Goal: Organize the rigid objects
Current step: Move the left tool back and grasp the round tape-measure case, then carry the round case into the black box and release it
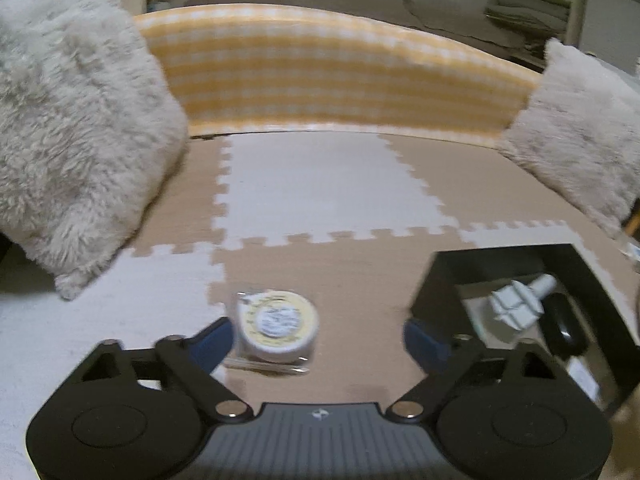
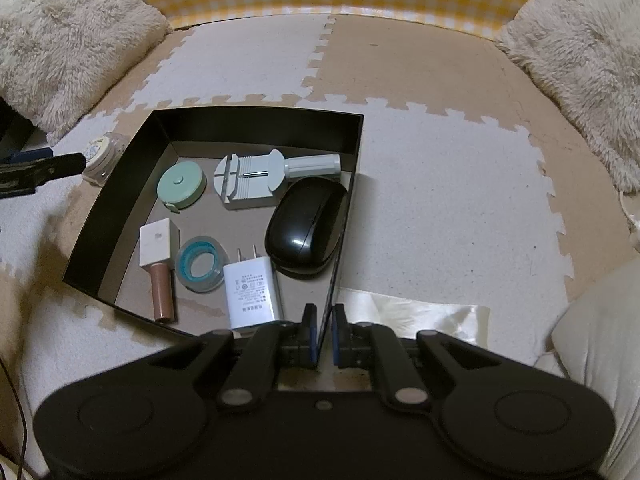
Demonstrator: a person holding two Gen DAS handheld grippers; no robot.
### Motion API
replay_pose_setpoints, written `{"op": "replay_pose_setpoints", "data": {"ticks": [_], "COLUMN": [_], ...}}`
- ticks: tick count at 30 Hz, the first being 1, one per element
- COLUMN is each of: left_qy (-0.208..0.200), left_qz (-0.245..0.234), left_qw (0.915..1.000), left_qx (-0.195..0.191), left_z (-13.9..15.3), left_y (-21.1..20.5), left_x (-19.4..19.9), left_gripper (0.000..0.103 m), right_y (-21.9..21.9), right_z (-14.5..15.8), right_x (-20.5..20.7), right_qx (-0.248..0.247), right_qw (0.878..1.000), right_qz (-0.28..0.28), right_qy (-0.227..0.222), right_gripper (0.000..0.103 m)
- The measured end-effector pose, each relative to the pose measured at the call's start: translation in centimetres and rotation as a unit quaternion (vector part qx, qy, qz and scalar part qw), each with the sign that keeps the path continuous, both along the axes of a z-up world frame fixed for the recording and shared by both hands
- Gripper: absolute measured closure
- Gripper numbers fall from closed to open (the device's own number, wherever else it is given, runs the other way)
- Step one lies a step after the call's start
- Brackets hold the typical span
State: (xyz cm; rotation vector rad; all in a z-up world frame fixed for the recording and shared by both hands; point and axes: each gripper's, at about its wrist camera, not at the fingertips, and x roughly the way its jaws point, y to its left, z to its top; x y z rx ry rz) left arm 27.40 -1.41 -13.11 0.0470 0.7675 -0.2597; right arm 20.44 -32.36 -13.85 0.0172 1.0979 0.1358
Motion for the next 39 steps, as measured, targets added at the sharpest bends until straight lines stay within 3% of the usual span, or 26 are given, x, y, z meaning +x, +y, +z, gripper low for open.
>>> {"op": "replay_pose_setpoints", "data": {"ticks": [9,13,23,28,33,39], "left_qy": [-0.024,-0.018,-0.011,-0.029,-0.045,-0.031], "left_qz": [-0.010,-0.012,-0.007,-0.008,-0.060,-0.170], "left_qw": [0.9982,0.9979,0.9986,0.9994,0.9968,0.9845], "left_qx": [0.055,0.061,0.051,0.016,-0.026,-0.032], "left_z": [-2.7,-3.6,-3.4,-0.9,2.3,3.3], "left_y": [-0.1,-0.1,0.0,-0.6,-3.5,-8.9], "left_x": [1.9,2.5,2.2,1.6,0.3,-1.9], "left_gripper": [0.031,0.047,0.047,0.048,0.048,0.047], "right_y": [0.1,0.1,0.1,0.1,0.1,0.0], "right_z": [0.0,0.0,0.0,0.0,-0.1,-0.1], "right_x": [0.0,0.0,0.1,0.1,0.0,0.0], "right_qx": [-0.003,-0.003,-0.001,-0.001,-0.002,-0.001], "right_qw": [1.000,1.000,1.000,1.000,1.000,1.000], "right_qz": [0.002,0.002,0.001,0.001,0.002,0.002], "right_qy": [0.001,0.001,0.001,0.001,0.002,0.002], "right_gripper": [0.095,0.095,0.095,0.095,0.095,0.095]}}
